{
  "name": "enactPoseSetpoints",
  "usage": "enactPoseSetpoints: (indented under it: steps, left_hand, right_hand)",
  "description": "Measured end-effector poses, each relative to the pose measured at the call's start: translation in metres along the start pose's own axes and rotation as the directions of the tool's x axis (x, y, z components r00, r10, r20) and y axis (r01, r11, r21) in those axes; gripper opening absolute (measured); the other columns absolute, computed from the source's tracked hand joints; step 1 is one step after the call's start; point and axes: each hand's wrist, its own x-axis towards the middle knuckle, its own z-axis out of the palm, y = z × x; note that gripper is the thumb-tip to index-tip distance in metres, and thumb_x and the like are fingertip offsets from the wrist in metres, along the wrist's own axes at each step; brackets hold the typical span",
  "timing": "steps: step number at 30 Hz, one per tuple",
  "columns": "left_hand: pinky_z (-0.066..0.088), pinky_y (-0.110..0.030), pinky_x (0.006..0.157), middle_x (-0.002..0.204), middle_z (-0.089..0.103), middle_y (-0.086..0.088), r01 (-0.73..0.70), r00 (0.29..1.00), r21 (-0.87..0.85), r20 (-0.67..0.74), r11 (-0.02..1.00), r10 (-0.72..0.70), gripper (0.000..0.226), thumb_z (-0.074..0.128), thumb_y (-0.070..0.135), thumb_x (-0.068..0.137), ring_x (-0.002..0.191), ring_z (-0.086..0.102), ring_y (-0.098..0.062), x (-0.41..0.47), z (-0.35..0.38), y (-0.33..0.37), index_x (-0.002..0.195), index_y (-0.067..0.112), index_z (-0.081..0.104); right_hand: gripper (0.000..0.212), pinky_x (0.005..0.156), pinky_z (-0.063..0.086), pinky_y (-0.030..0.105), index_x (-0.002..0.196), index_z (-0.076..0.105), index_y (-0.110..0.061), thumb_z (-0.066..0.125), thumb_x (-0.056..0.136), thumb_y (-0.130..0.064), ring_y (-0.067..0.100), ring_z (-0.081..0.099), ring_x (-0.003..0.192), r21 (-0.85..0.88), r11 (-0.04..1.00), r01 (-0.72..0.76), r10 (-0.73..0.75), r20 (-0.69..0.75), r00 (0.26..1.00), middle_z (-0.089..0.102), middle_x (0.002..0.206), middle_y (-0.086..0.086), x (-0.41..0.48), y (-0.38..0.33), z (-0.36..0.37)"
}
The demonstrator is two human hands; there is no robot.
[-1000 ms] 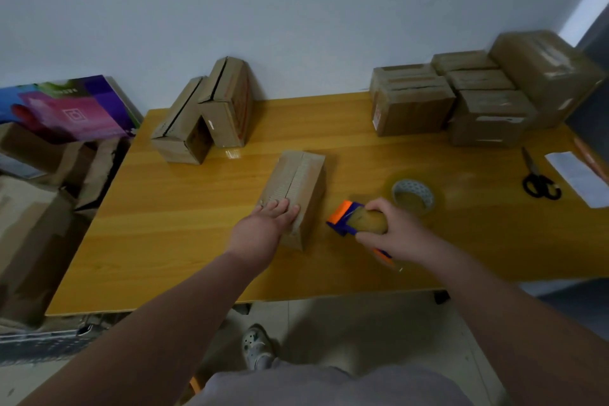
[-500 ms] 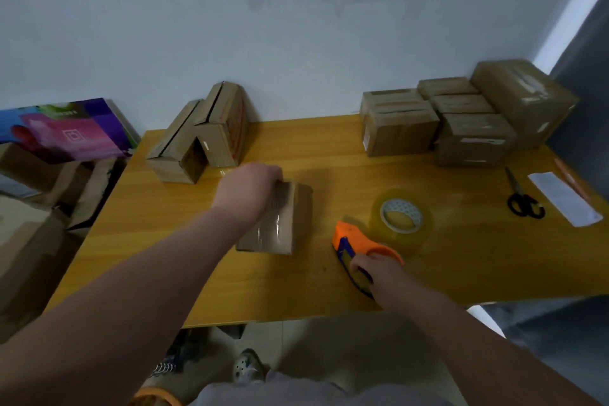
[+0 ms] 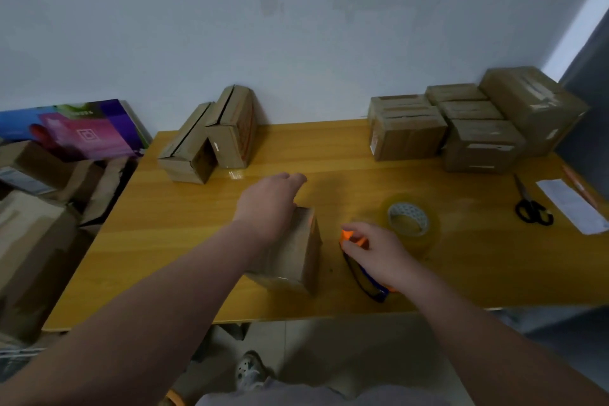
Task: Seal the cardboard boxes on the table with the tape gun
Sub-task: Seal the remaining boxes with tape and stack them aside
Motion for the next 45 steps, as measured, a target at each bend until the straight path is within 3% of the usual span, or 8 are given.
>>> enactPoseSetpoints:
  steps: [4, 6, 9, 12, 18, 23, 31, 45]
  left_hand:
    - [0.048, -0.034, 0.059, 0.104, 0.058, -0.002, -0.045, 0.97, 0.075, -0.235, 0.996, 0.061, 0.031, 0.071, 0.016, 0.082, 0.096, 0.058, -0.025, -0.021, 0.007, 0.006, 0.111, 0.017, 0.059]
    - [0.048, -0.031, 0.06, 0.108, 0.056, 0.001, -0.057, 0.982, 0.017, -0.181, 0.998, 0.059, 0.02, 0.062, 0.019, 0.09, 0.096, 0.058, -0.022, -0.029, 0.015, 0.006, 0.11, 0.019, 0.058]
    - [0.05, -0.032, 0.087, 0.133, 0.048, 0.005, -0.093, 0.995, -0.106, -0.034, 0.99, 0.09, 0.031, 0.045, 0.03, 0.099, 0.118, 0.051, -0.018, -0.04, 0.032, 0.005, 0.127, 0.023, 0.055]
    - [0.015, -0.031, 0.119, 0.158, 0.021, 0.004, -0.082, 0.995, -0.137, 0.04, 0.987, 0.089, 0.056, 0.034, 0.044, 0.1, 0.145, 0.016, -0.017, -0.047, 0.043, 0.003, 0.151, 0.022, 0.024]
    - [0.0, -0.028, 0.118, 0.159, 0.016, 0.005, -0.162, 0.984, -0.199, 0.04, 0.967, 0.174, 0.064, 0.043, 0.043, 0.095, 0.147, 0.01, -0.015, -0.05, 0.047, -0.009, 0.152, 0.023, 0.021]
    - [0.007, -0.028, 0.116, 0.148, 0.039, 0.004, -0.29, 0.954, -0.369, -0.039, 0.883, 0.298, 0.071, 0.039, 0.044, 0.075, 0.14, 0.027, -0.01, -0.058, 0.048, -0.033, 0.141, 0.02, 0.046]
    - [0.04, -0.045, 0.107, 0.132, 0.058, -0.005, -0.438, 0.891, -0.239, -0.248, 0.867, 0.382, 0.047, 0.059, 0.033, 0.084, 0.122, 0.054, -0.023, -0.061, 0.07, -0.045, 0.127, 0.014, 0.062]
    - [0.045, -0.042, 0.102, 0.111, 0.068, -0.007, -0.462, 0.843, -0.193, -0.398, 0.866, 0.362, 0.041, 0.062, 0.026, 0.077, 0.106, 0.062, -0.02, -0.057, 0.081, -0.041, 0.113, 0.008, 0.07]
  right_hand:
    - [0.039, 0.092, 0.037, 0.021, 0.135, 0.053, -0.024, 0.054, 0.096, -0.031, 0.012, 0.051, 0.118, 0.099, 0.995, -0.008, 0.008, 0.003, 1.0, 0.056, 0.131, -0.003, 0.002, -0.009, 0.004]
    - [0.039, 0.091, 0.037, 0.021, 0.135, 0.052, -0.024, 0.054, 0.097, -0.031, 0.01, 0.05, 0.117, 0.146, 0.989, -0.027, 0.025, 0.016, 1.0, 0.055, 0.133, -0.004, 0.003, -0.011, 0.007]
    - [0.037, 0.093, 0.041, 0.023, 0.133, 0.054, -0.025, 0.055, 0.096, -0.029, 0.01, 0.052, 0.116, 0.172, 0.985, -0.025, 0.024, 0.007, 1.0, 0.057, 0.131, -0.004, 0.005, -0.013, 0.011]
    - [0.036, 0.096, 0.04, 0.023, 0.132, 0.056, -0.022, 0.055, 0.096, -0.026, 0.011, 0.053, 0.118, 0.161, 0.987, -0.017, 0.019, -0.01, 1.0, 0.058, 0.13, -0.004, 0.007, -0.015, 0.011]
    - [0.036, 0.097, 0.045, 0.028, 0.131, 0.057, -0.02, 0.057, 0.096, -0.024, 0.012, 0.054, 0.115, 0.183, 0.983, -0.033, 0.038, -0.029, 0.999, 0.06, 0.126, -0.003, 0.009, -0.015, 0.011]
    - [0.047, 0.097, 0.048, 0.035, 0.135, 0.052, -0.022, 0.062, 0.091, -0.035, 0.013, 0.055, 0.113, 0.218, 0.972, -0.085, 0.082, 0.022, 0.996, 0.058, 0.124, -0.006, 0.01, -0.018, 0.013]
    - [0.038, 0.08, 0.047, 0.021, 0.115, 0.064, -0.024, 0.073, 0.081, -0.039, 0.007, 0.061, 0.101, 0.312, 0.947, -0.082, 0.064, 0.067, 0.996, 0.066, 0.109, -0.01, 0.017, -0.025, 0.021]
    - [0.028, 0.062, 0.041, 0.025, 0.086, 0.063, -0.017, 0.078, 0.075, -0.039, 0.013, 0.059, 0.082, 0.322, 0.934, -0.156, 0.18, -0.047, 0.982, 0.063, 0.088, -0.002, 0.031, -0.041, 0.029]
